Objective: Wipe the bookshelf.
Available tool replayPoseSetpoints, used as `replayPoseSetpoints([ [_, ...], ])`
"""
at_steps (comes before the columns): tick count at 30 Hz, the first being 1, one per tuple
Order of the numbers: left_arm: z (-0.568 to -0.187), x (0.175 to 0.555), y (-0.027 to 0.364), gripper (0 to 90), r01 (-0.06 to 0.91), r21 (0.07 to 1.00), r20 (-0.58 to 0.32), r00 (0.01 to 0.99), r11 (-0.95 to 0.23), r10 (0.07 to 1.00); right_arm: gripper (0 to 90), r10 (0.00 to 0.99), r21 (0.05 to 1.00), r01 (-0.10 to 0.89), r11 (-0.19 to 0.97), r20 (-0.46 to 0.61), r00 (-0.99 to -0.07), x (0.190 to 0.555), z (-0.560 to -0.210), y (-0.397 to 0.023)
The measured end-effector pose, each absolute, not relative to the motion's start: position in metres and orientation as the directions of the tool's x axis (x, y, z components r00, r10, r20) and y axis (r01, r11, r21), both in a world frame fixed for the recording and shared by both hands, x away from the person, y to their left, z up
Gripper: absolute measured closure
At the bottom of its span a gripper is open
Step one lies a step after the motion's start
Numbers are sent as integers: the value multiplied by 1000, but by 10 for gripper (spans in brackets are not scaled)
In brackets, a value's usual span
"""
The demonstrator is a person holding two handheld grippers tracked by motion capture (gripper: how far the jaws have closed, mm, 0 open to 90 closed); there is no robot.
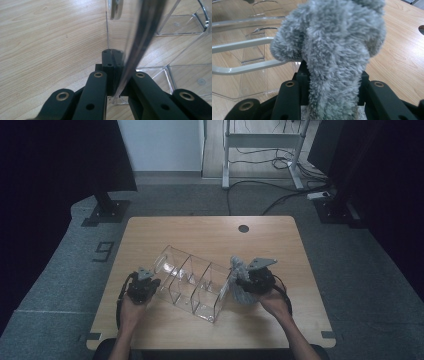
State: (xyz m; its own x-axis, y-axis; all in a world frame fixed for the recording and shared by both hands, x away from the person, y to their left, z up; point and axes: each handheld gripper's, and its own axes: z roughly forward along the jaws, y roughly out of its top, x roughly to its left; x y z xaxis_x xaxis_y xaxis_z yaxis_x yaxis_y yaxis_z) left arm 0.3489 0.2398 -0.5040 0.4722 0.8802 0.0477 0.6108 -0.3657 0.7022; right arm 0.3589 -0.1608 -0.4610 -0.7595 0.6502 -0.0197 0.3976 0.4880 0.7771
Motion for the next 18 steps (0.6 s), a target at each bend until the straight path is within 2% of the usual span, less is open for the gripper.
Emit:
replayPoseSetpoints([
  [18, -503, 348, 235, 868, 626, 692, 65, 444, -361, 894, 592, 618, 769, 356, 531, -64, -784, 337, -456, -152],
])
